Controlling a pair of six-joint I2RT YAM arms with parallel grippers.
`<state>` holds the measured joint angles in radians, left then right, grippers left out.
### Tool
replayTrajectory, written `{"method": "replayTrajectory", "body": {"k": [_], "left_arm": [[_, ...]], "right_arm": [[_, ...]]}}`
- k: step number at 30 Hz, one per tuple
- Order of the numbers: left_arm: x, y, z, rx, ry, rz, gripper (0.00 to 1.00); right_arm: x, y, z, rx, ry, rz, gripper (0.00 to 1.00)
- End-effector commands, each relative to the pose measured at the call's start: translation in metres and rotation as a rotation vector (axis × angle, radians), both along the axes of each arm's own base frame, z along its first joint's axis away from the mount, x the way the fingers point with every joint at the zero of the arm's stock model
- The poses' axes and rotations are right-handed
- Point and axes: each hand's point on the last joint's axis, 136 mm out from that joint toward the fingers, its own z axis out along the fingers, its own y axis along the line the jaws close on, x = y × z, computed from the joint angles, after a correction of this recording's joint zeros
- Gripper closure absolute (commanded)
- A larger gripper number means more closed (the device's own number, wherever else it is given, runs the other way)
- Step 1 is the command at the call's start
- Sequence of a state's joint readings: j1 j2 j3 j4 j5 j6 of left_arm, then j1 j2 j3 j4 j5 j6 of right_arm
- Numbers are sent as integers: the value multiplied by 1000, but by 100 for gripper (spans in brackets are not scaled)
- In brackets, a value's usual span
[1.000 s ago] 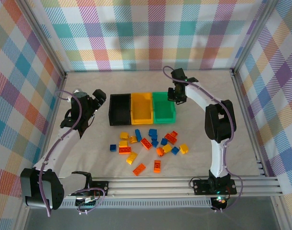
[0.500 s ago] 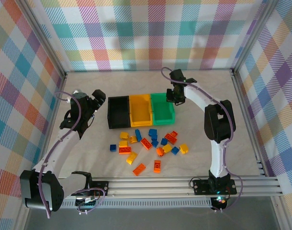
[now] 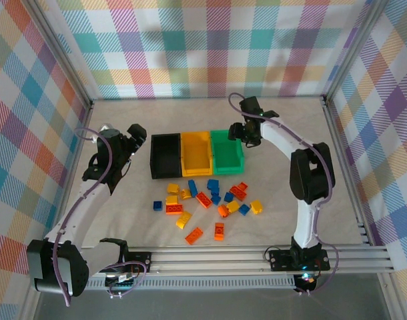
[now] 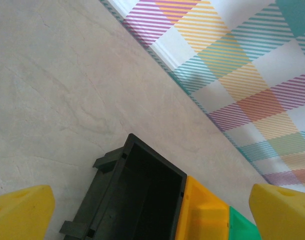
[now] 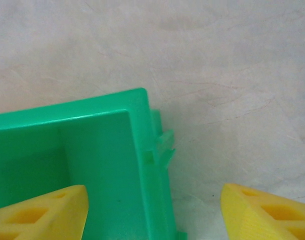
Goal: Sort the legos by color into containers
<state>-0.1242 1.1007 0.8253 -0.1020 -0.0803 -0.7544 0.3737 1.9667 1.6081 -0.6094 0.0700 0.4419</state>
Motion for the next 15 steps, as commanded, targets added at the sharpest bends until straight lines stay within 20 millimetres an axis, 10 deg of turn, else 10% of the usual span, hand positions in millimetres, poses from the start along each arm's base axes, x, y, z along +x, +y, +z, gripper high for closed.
{"method": "replayTrajectory", "body": {"k": [1,15], "left_arm": [[0,-5,19,-35,-92,-20,0],[4,-16,30,-312,-165,-153,0]], "right_arm": [[-7,-1,42,50,-84,-16,28],[-161,-41,-6,14,134,-18,27]]}}
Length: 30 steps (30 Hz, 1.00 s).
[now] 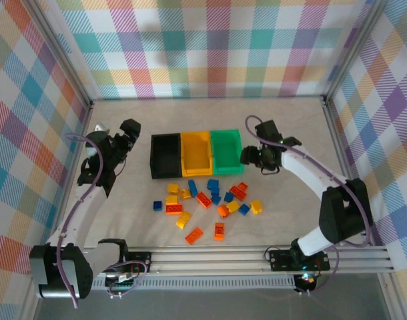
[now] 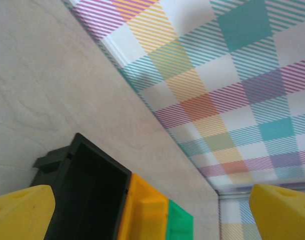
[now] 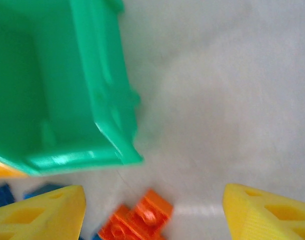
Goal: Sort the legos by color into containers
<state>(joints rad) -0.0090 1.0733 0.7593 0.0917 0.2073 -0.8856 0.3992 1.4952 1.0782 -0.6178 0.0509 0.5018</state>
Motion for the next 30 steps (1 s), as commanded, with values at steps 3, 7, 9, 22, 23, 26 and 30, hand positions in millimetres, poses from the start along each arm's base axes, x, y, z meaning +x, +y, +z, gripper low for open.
{"method": "replayTrajectory", "body": {"k": [3,7,9,22,23,26,30], "left_arm": [[-3,-7,4,-162,-21,-20,0],[-1,-21,-7,-133,64,-97,0],[-6,-38,-21,-34,186,-176,0],[-88,-76,-94,166,442,-340,0],[-92,-75,-95,163,446,-344,0],[-100,-75,-99,165,459,-356,0],[-106,-75,-103,162,471,-363,0]], "right_arm": [[-59,-9,-12,-20,105,10,27],[-91,-11,-21,-41,165,49,27],[-102,-11,-30,-63,205,67,29],[-119,-14,-74,-119,291,102,40],[-118,-13,-75,-120,295,105,41],[-117,-11,-80,-116,304,113,44],[-121,-10,-86,-126,325,119,45]]}}
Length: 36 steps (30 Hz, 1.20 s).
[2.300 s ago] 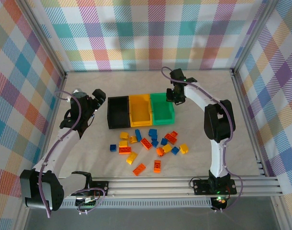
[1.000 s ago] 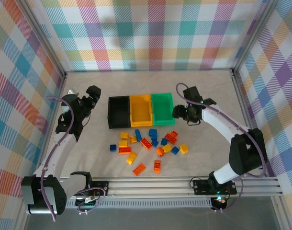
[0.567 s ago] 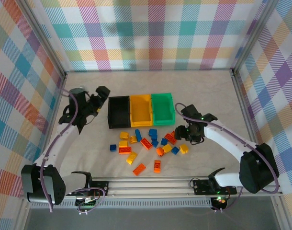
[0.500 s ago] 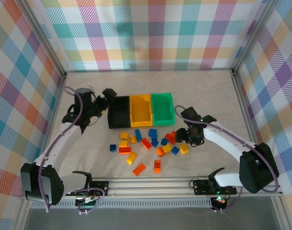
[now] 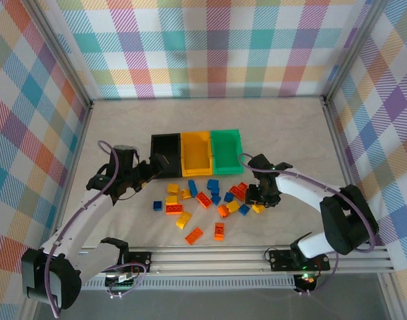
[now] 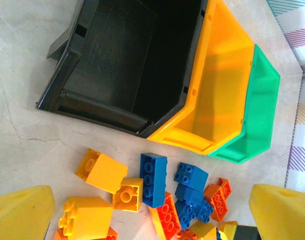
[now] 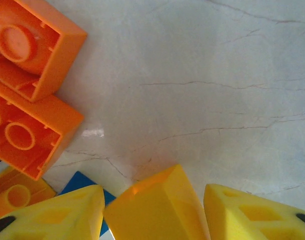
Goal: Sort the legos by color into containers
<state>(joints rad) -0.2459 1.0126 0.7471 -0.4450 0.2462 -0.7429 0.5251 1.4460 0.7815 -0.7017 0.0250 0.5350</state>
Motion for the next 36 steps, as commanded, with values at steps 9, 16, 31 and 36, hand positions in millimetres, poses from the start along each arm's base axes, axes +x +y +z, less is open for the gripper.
{"method": "replayTrajectory", "body": {"k": [9,16,31,36], "left_arm": [[-12,-2,-9,-6,39,-28,0],[-12,-4,-8,-14,43,-38,0],[-13,-1,-12,13,74,-37,0],[-20,6,-22,32,107,-6,0]], "right_arm": [[-15,-2,-5,-10,48,27,39],[-25,-7,-10,-43,93,37,44],[12,12,37,45,-102,71,76],[61,45,93,142,-271,105,76]]}}
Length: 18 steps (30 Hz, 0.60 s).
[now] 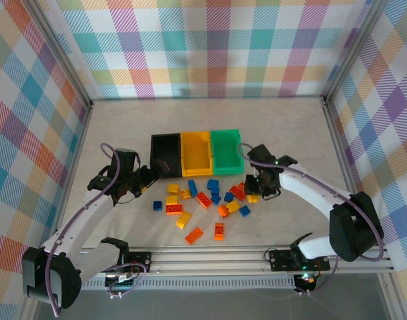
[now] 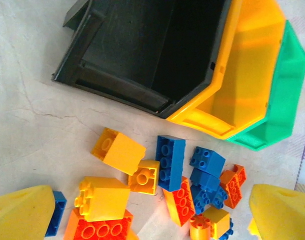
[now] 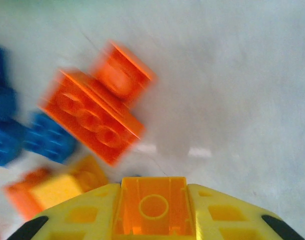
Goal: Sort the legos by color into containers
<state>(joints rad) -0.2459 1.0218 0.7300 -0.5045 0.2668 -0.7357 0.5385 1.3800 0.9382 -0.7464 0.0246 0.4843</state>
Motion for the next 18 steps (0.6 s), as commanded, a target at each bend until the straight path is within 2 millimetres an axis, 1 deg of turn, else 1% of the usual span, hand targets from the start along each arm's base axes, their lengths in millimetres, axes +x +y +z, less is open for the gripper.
{"method": "replayTrajectory", "body": {"k": [1,2,4,7,10,13,14,15,16,18], "left_arm": [[-8,6,-6,22,31,19,0],[-10,7,-9,20,39,26,0],[-15,10,-14,21,57,37,0],[-21,15,-22,43,80,48,0],[-27,21,-30,72,101,59,1],[-29,26,-32,100,109,66,2],[-29,27,-33,106,111,68,2],[-29,29,-34,116,116,69,2],[-30,31,-35,128,122,72,2],[-30,35,-36,155,131,75,2]], "right_arm": [[39,28,41,74,-134,45,76],[53,37,46,92,-159,47,75],[78,51,51,109,-199,43,75],[115,70,51,114,-237,38,74],[146,81,44,82,-259,28,73],[170,85,36,43,-271,9,72],[174,87,33,43,-270,8,70],[179,89,32,45,-274,7,67],[183,92,31,47,-273,8,61],[188,95,32,49,-278,2,44]]}}
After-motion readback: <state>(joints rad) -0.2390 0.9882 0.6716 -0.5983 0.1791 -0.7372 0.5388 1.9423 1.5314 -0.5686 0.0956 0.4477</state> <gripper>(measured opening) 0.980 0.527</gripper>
